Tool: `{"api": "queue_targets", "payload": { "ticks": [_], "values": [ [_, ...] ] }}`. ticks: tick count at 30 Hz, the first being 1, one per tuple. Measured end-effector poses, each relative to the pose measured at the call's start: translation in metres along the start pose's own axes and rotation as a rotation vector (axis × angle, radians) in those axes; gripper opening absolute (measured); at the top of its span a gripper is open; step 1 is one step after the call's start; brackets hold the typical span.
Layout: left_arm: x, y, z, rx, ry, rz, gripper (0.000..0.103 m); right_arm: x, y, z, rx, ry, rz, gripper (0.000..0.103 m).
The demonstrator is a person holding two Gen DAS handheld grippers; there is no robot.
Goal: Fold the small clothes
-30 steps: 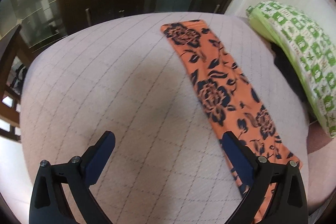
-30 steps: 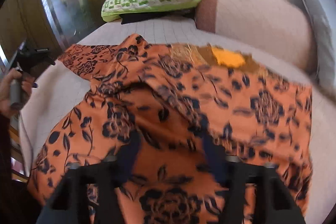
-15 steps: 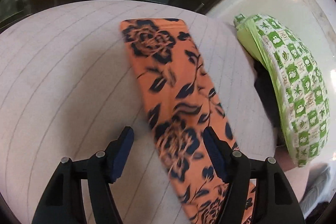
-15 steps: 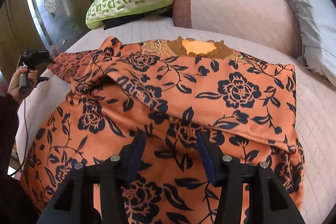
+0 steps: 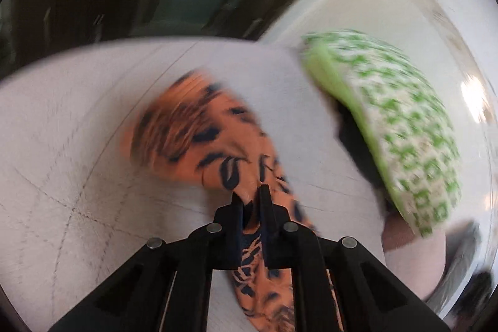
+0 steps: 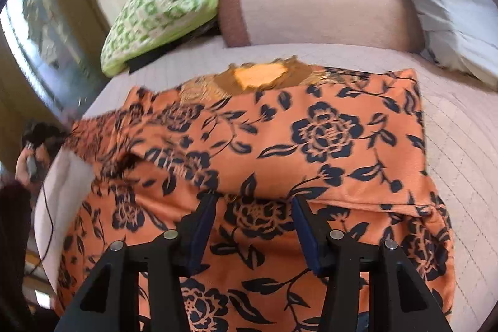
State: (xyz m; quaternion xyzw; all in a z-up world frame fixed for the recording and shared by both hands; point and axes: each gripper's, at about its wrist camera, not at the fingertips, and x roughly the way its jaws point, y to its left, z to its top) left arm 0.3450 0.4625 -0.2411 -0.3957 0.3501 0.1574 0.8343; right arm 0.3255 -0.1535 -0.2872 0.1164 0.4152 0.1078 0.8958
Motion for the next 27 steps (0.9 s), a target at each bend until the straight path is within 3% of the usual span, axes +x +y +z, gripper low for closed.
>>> {"api": "queue_targets", "payload": {
  "ticks": [3, 7, 15, 21, 24, 27],
  "values": [
    [-0.035, -0.054, -0.005, 0.149, -0.033, -0.039, 0.009, -0.010, -0.015, 0.005, 0.071, -0.030, -0.009, 0.054],
    [-0.077, -0.137, -0.038, 0.362, -0.069, -0.070, 0.008, -0.026, -0.038, 0.012, 0.164, -0.069, -0.027, 0.055],
    [-0.131, -0.293, -0.178, 0.738, 0.004, -0.201, 0.008, -0.059, -0.097, 0.024, 0.375, -0.130, -0.022, 0.055],
    [-0.117, -0.367, -0.310, 0.961, 0.112, -0.248, 0.008, -0.085, -0.148, 0.031, 0.498, -0.202, -0.066, 0.055],
    [-0.085, -0.388, -0.377, 1.054, 0.241, -0.228, 0.010, -0.092, -0.171, 0.030, 0.557, -0.227, -0.073, 0.055],
    [-0.054, -0.387, -0.429, 1.185, 0.340, -0.115, 0.033, -0.090, -0.185, 0.031, 0.582, -0.208, -0.055, 0.060]
  ]
}}
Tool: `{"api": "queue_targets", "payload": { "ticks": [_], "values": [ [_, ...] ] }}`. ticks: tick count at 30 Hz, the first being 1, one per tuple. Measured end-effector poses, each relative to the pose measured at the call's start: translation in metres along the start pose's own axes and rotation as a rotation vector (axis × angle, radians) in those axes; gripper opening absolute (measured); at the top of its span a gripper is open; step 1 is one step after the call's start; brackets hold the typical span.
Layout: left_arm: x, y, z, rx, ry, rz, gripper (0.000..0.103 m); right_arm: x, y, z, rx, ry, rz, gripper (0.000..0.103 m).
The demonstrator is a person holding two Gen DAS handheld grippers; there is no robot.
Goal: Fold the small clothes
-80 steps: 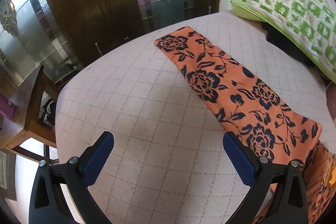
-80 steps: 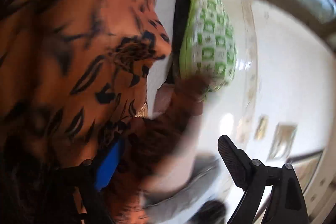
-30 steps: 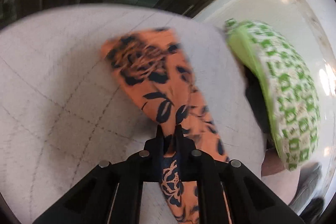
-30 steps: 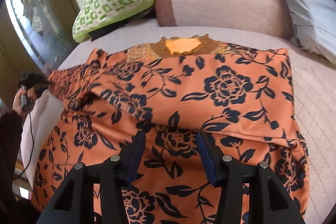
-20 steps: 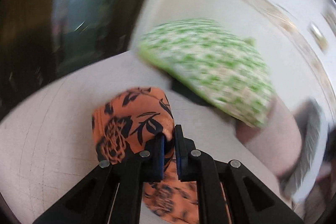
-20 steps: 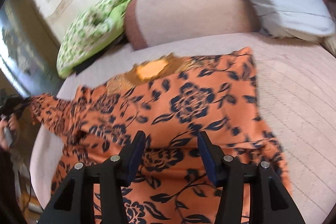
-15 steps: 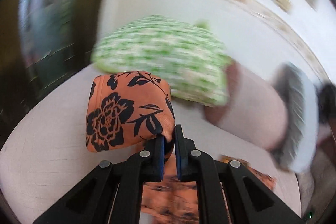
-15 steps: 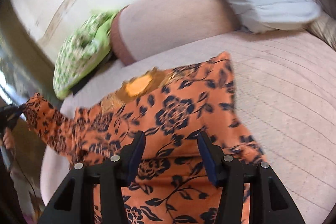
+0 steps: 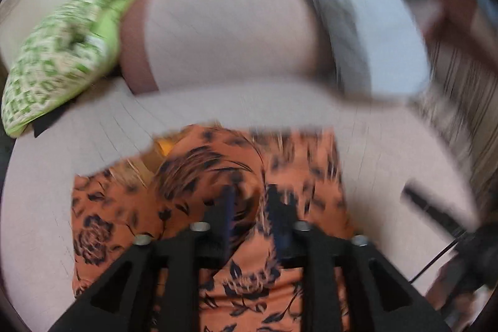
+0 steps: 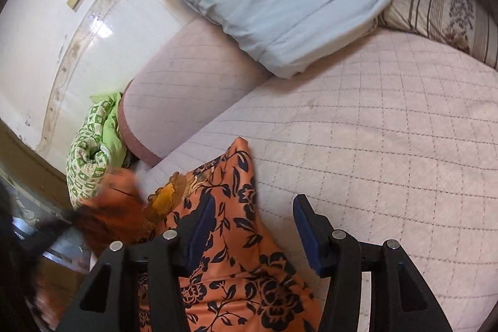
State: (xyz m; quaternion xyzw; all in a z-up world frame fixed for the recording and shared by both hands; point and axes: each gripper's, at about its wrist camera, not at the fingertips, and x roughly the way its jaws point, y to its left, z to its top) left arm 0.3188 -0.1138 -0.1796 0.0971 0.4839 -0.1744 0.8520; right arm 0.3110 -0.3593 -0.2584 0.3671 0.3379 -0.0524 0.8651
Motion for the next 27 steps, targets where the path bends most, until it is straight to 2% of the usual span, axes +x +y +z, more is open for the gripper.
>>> {"api": "queue_targets", "payload": {
  "ticks": [1, 3, 5, 7, 8, 11, 13, 15, 19, 21, 24, 27],
  "values": [
    [0.004, -0.004, -0.005, 0.009, 0.020, -0.003, 0.042, 0.003, -0.003, 0.002, 0.009, 0.010, 0.009, 0.062],
    [-0.001, -0.002, -0.018, 0.003, 0.024, -0.050, 0.049, 0.006, -0.007, 0.004, 0.027, 0.019, 0.024, 0.063],
    [-0.022, 0.008, -0.033, -0.025, -0.026, -0.092, 0.067, 0.011, -0.007, 0.003, 0.040, 0.035, 0.040, 0.063],
    [-0.046, 0.022, -0.050, -0.063, -0.108, -0.087, 0.074, 0.014, -0.005, 0.000, 0.037, 0.048, 0.055, 0.063],
    [-0.057, 0.024, -0.059, -0.079, -0.139, -0.077, 0.076, 0.015, -0.002, -0.003, 0.027, 0.050, 0.057, 0.063],
    [-0.065, 0.062, -0.076, -0.159, -0.222, -0.009, 0.077, 0.019, 0.017, -0.012, -0.050, 0.066, 0.054, 0.063],
    [-0.060, 0.083, -0.088, -0.214, -0.235, 0.056, 0.077, 0.022, 0.027, -0.020, -0.096, 0.075, 0.052, 0.063],
    [-0.048, 0.109, -0.098, -0.301, -0.216, 0.106, 0.077, 0.022, 0.040, -0.030, -0.157, 0.079, 0.044, 0.063],
    [-0.023, 0.158, -0.118, -0.494, -0.178, 0.079, 0.077, 0.029, 0.070, -0.054, -0.299, 0.091, 0.000, 0.062],
    [-0.009, 0.173, -0.120, -0.522, -0.144, 0.119, 0.077, 0.031, 0.083, -0.065, -0.358, 0.102, 0.001, 0.062],
    [0.016, 0.189, -0.123, -0.553, -0.072, 0.181, 0.077, 0.029, 0.110, -0.077, -0.472, 0.070, -0.017, 0.062],
    [0.035, 0.205, -0.129, -0.597, -0.002, 0.220, 0.077, 0.036, 0.151, -0.083, -0.601, 0.069, 0.001, 0.063]
  ]
}}
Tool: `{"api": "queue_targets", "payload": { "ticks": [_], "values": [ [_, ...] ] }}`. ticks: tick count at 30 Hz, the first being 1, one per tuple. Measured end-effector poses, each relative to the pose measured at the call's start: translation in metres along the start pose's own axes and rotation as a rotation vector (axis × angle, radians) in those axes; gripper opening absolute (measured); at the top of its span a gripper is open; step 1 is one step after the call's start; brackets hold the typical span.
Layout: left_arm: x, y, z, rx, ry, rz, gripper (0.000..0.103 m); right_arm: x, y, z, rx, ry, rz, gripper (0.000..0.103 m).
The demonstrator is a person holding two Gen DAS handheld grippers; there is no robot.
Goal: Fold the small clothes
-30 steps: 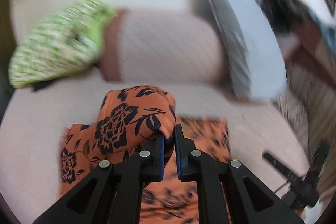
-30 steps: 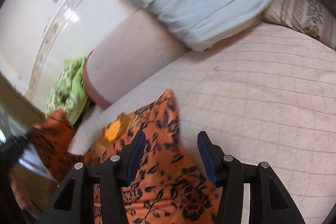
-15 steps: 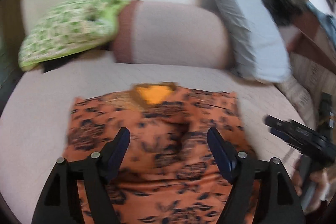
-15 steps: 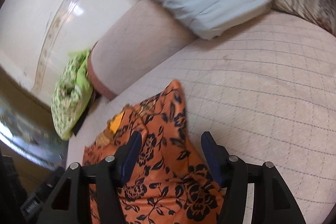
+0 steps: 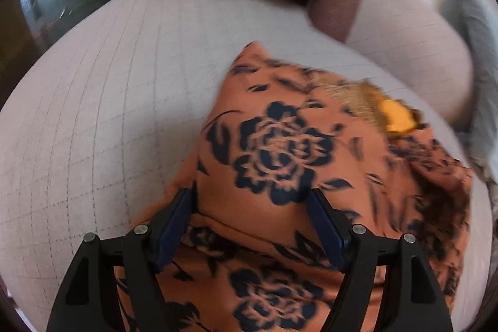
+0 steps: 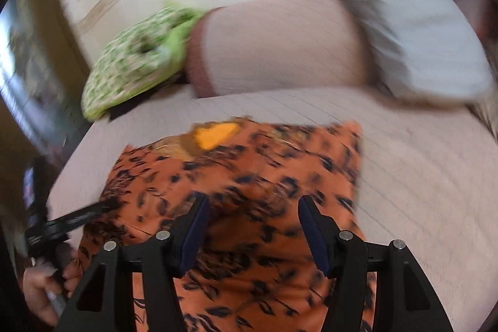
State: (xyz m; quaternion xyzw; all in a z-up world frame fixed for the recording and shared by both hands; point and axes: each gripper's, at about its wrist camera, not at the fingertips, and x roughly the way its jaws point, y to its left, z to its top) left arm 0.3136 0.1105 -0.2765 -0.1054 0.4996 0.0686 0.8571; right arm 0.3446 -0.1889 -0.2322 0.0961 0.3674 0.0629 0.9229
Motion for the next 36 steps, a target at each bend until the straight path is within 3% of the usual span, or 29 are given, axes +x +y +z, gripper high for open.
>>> {"api": "queue_targets", "payload": {
  "ticks": [3, 6, 11, 13, 14, 16, 20, 25, 32, 36],
  "values": [
    [0.005, 0.002, 0.000, 0.004, 0.011, 0.024, 0.077, 0.027, 0.048, 0.026, -0.217, 0.074, -0.055, 0.068],
    [0.006, -0.003, -0.002, 0.018, 0.013, 0.044, 0.077, 0.074, 0.095, 0.041, -0.411, 0.217, -0.074, 0.069],
    [0.005, -0.009, -0.004, 0.037, 0.013, 0.065, 0.079, 0.153, 0.118, 0.039, -0.560, 0.363, -0.180, 0.066],
    [0.005, -0.009, -0.004, 0.038, 0.018, 0.062, 0.079, 0.180, 0.102, 0.037, -0.522, 0.446, -0.189, 0.045],
    [0.008, -0.007, -0.001, 0.034, 0.021, 0.058, 0.079, 0.180, 0.096, 0.039, -0.491, 0.450, -0.176, 0.040],
    [0.008, -0.007, 0.000, 0.026, 0.025, 0.051, 0.079, 0.168, 0.077, 0.048, -0.391, 0.417, -0.161, 0.013],
    [0.007, 0.001, 0.003, 0.017, 0.023, 0.060, 0.079, 0.111, 0.022, 0.062, -0.197, 0.267, -0.156, 0.007],
    [0.005, 0.003, -0.003, 0.005, 0.011, 0.087, 0.079, 0.031, -0.070, 0.048, 0.150, 0.107, -0.054, 0.007],
    [-0.009, 0.006, -0.010, 0.005, -0.023, 0.167, 0.079, -0.012, -0.121, -0.034, 0.304, 0.178, -0.022, 0.007],
    [-0.018, 0.014, -0.013, -0.009, -0.046, 0.209, 0.079, -0.018, -0.125, -0.056, 0.346, 0.257, -0.003, 0.010]
  ]
}}
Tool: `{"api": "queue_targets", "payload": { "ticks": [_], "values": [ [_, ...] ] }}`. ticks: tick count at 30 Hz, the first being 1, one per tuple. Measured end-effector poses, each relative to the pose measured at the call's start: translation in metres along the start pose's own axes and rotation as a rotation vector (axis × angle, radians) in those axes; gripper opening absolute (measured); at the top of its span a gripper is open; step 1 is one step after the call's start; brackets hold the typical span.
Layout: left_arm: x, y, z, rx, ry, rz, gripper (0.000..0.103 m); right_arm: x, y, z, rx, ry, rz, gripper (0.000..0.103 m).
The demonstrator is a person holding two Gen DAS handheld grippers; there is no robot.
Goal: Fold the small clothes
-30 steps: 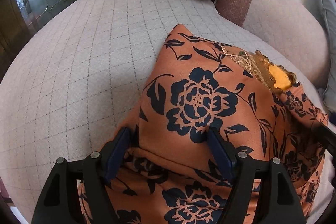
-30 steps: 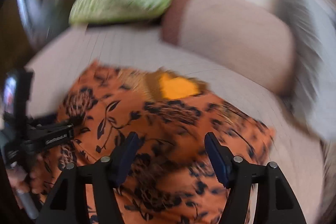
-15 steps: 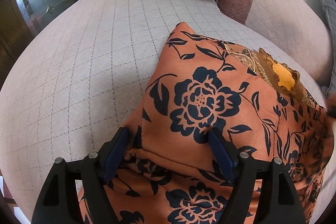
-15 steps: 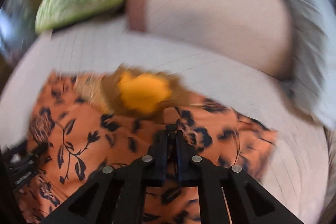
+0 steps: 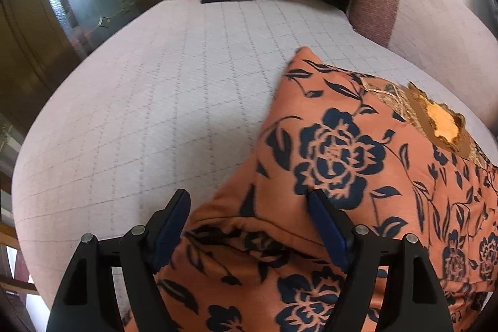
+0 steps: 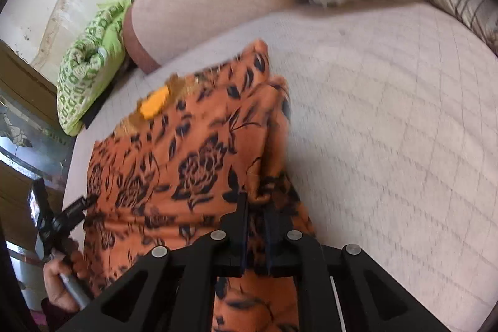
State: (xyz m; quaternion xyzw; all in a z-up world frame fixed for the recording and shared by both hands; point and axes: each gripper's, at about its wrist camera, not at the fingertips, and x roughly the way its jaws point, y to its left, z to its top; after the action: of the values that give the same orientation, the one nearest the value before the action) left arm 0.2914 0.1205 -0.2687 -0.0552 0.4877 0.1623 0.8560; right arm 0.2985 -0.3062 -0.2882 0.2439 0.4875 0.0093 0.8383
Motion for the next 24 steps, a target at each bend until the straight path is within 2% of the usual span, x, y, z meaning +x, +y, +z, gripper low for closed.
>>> {"api": "queue_targets", "payload": {
  "ticks": [3, 7, 9, 10, 12, 16, 17, 19, 20, 21, 24],
  "values": [
    [-0.006, 0.007, -0.002, 0.001, -0.024, 0.026, 0.079, -0.013, 0.005, 0.004, -0.048, -0.033, -0.034, 0.010],
    [-0.029, 0.009, -0.001, 0.018, -0.120, 0.067, 0.079, -0.032, 0.000, 0.011, -0.048, -0.160, -0.123, 0.010],
    [-0.039, 0.006, -0.001, 0.024, -0.168, 0.052, 0.079, -0.036, -0.009, 0.014, -0.025, -0.195, -0.150, 0.010],
    [-0.043, 0.003, -0.003, 0.037, -0.185, 0.036, 0.079, -0.035, -0.013, 0.015, -0.002, -0.210, -0.132, 0.010],
    [-0.048, -0.009, -0.006, 0.085, -0.201, -0.004, 0.079, -0.031, -0.011, 0.016, 0.025, -0.214, -0.038, 0.010],
    [-0.044, -0.035, -0.016, 0.190, -0.154, -0.077, 0.079, -0.008, 0.017, 0.017, -0.056, -0.192, 0.038, 0.010],
    [-0.038, -0.040, -0.018, 0.218, -0.124, -0.074, 0.079, 0.002, 0.025, 0.017, -0.066, -0.172, 0.050, 0.010],
    [-0.022, -0.046, -0.020, 0.254, -0.063, -0.028, 0.079, 0.028, 0.026, 0.016, -0.051, -0.096, 0.020, 0.010],
    [-0.014, -0.046, -0.022, 0.254, -0.034, -0.014, 0.081, 0.043, 0.021, 0.014, -0.034, -0.045, -0.014, 0.011],
    [-0.012, -0.043, -0.021, 0.244, -0.025, -0.021, 0.083, 0.056, 0.014, 0.013, -0.013, -0.010, -0.013, 0.011],
    [-0.020, -0.034, -0.016, 0.214, -0.021, -0.053, 0.085, 0.048, 0.010, 0.014, 0.036, -0.017, 0.037, 0.011]
  ]
}}
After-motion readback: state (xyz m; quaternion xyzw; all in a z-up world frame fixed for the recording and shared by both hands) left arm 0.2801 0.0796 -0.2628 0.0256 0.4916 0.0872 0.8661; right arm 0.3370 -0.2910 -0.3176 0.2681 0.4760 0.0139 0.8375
